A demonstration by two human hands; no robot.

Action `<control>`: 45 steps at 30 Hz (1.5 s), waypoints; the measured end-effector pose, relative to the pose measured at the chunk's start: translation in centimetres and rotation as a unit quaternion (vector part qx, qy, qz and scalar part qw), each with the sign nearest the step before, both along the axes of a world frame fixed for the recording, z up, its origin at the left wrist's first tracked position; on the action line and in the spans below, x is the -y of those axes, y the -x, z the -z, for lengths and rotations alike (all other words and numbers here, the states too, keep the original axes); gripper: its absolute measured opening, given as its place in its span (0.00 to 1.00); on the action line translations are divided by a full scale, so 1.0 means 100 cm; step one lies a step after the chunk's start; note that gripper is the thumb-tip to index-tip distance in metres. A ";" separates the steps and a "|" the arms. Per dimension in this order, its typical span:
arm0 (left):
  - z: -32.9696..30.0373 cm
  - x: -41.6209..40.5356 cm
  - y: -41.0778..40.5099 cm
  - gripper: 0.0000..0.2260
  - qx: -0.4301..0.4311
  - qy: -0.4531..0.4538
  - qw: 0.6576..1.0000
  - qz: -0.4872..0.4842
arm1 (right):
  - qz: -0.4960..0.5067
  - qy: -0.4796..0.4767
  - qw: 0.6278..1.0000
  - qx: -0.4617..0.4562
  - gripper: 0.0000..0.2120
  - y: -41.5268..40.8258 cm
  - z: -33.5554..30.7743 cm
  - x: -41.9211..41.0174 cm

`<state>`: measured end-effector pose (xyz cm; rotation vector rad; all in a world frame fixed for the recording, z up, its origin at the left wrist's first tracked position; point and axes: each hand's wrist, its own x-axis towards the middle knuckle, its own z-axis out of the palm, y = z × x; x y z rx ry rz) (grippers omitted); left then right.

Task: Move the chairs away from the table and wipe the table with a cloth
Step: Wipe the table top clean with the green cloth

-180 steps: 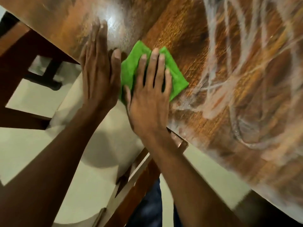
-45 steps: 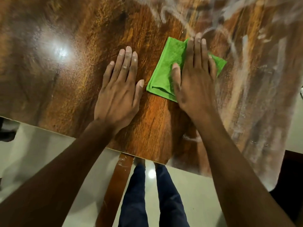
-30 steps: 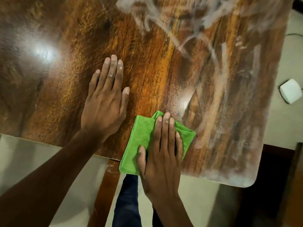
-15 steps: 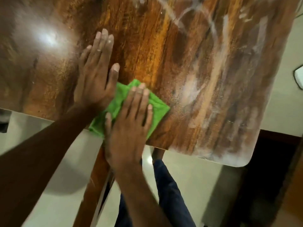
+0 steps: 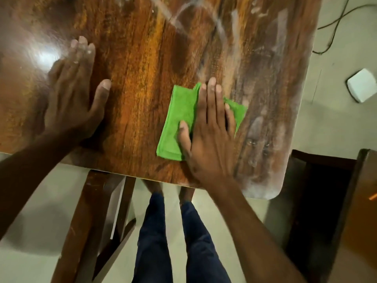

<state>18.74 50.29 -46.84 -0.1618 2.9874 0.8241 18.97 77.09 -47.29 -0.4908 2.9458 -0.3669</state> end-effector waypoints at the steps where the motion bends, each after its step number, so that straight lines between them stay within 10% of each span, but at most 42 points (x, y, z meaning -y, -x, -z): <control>1: -0.008 0.005 -0.014 0.30 0.042 0.088 0.992 -0.083 | 0.002 0.012 1.000 -0.012 0.37 0.021 0.003 0.005; 8: 0.011 0.019 -0.020 0.28 -0.049 0.097 0.993 -0.049 | -0.007 -0.022 0.997 -0.068 0.36 0.134 0.014 0.044; 18: 0.014 0.012 -0.023 0.28 -0.053 0.108 0.991 -0.062 | -0.040 -0.025 0.998 0.035 0.35 -0.075 -0.013 0.002; 30: 0.007 -0.118 -0.021 0.28 -0.052 0.130 0.989 -0.055 | -0.008 -0.030 0.998 -0.049 0.33 0.088 0.008 -0.032; 45: 0.013 -0.163 -0.012 0.26 -0.021 0.132 0.990 -0.037 | 0.077 -0.062 0.995 0.025 0.37 -0.064 -0.007 -0.071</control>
